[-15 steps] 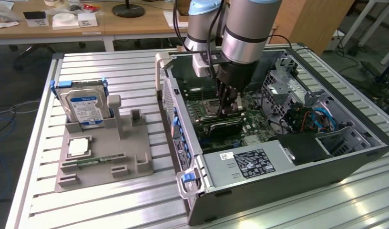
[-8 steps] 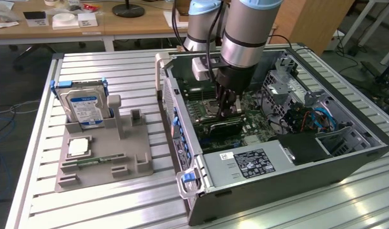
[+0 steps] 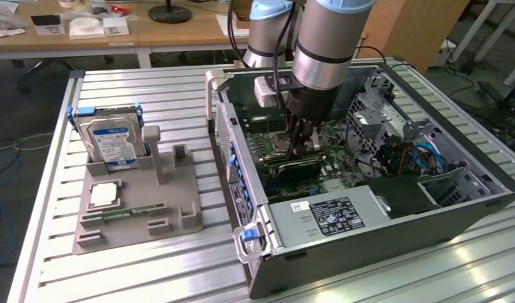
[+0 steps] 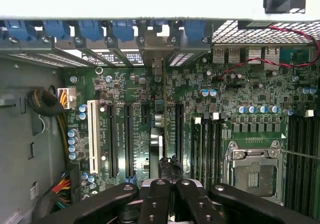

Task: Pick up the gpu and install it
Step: 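Press down on the gpu until it lock into place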

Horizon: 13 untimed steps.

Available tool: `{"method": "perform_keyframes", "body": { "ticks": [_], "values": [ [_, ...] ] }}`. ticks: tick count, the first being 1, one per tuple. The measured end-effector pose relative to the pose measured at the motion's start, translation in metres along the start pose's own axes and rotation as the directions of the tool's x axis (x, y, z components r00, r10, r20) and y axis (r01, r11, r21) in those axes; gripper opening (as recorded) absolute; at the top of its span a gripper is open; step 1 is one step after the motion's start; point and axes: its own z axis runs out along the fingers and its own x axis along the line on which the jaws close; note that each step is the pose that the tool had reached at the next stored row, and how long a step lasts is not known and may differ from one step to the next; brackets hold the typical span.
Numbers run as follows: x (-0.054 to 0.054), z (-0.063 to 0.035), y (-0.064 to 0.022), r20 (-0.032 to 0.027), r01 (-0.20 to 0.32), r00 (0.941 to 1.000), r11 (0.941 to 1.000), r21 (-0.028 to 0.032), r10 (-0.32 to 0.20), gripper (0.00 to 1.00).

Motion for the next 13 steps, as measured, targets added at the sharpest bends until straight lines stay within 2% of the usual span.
{"method": "perform_keyframes", "body": {
  "ticks": [13],
  "values": [
    [0.0002, 0.0039, 0.0001, -0.0002, 0.000, 1.0000, 1.0000, -0.0001, 0.000, 0.11]
  ]
}}
